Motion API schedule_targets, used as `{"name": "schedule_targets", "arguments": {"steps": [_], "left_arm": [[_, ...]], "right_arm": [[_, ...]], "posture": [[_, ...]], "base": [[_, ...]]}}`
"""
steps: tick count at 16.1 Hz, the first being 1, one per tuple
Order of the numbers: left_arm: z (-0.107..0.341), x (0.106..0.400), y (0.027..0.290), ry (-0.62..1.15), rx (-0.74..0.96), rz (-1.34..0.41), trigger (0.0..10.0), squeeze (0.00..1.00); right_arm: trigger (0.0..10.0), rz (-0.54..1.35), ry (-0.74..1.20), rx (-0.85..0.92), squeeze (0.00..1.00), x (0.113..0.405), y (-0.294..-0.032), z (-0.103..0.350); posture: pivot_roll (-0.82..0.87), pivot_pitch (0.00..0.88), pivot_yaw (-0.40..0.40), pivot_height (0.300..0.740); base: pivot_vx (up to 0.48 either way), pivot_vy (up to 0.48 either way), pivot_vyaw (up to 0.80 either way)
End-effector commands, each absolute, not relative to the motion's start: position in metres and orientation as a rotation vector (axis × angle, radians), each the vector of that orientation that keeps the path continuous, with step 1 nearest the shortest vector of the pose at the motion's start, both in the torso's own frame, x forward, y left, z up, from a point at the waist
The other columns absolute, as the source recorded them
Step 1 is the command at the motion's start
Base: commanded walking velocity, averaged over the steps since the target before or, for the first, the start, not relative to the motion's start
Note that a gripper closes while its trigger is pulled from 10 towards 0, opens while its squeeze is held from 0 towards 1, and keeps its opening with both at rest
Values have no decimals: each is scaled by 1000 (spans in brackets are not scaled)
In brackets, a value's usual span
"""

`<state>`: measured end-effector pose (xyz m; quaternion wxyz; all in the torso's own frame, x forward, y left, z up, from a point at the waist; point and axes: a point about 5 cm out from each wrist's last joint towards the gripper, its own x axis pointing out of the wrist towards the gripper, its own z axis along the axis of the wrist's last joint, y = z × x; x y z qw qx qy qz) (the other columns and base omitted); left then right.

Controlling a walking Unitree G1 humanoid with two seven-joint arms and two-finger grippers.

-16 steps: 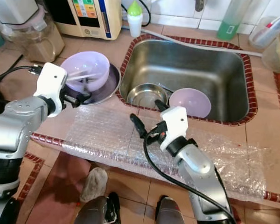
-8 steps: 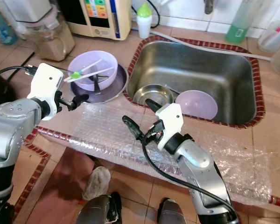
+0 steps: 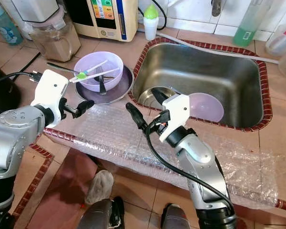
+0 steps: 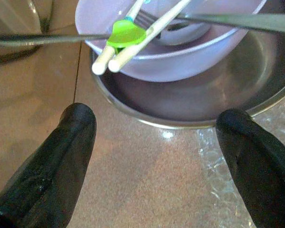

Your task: Kitchen organization

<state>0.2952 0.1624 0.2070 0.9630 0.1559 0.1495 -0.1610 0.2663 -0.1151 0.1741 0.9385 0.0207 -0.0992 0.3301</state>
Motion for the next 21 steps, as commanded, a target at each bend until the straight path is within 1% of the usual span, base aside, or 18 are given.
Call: {"name": "schedule_targets", "arguments": {"steps": [1, 6, 8, 9, 10, 12, 15, 18, 19, 21], "left_arm": [[203, 296, 163, 306, 329, -316, 10000, 0], [202, 305, 160, 267, 329, -309, 10000, 0], [204, 306, 159, 198, 308, -285, 10000, 0], [203, 304, 157, 133, 253, -274, 10000, 0], [198, 300, 154, 117, 221, -268, 10000, 0], [195, 298, 154, 115, 215, -263, 10000, 0], [183, 287, 144, 0, 136, -186, 10000, 0], [181, 282, 152, -83, 101, -85, 10000, 0], [177, 285, 159, -87, 23, -40, 10000, 0], [177, 291, 163, -92, -64, -31, 10000, 0]], "right_arm": [[10000, 682, -179, 23, 0, 265, -115, 169], [10000, 676, -144, -65, 0, 261, -118, 159], [10000, 669, -139, -88, 0, 261, -119, 156], [10000, 649, -137, -96, 0, 264, -122, 155], [10000, 640, -137, -102, 0, 266, -123, 155], [10000, 638, -137, -104, 0, 267, -123, 154], [10000, 634, -143, -131, 0, 273, -122, 152], [10000, 635, -142, -137, 0, 274, -121, 151], [10000, 641, -143, -141, 0, 275, -120, 151], [10000, 648, -141, -140, 0, 274, -120, 151]], "posture": [[-19, 123, 90, 740], [-39, 121, 91, 740], [-57, 110, 88, 740], [-63, 103, 83, 740], [-65, 93, 76, 740], [-67, 87, 72, 740], [-66, 64, 54, 740], [-67, 57, 45, 740], [-71, 53, 39, 740], [-73, 52, 39, 740]], "base": [[0, 0, 0], [0, 0, 0], [0, 0, 0], [0, 0, 0], [0, 0, 0], [0, 0, 0], [0, 0, 0], [0, 0, 0], [0, 0, 0], [0, 0, 0]]}}
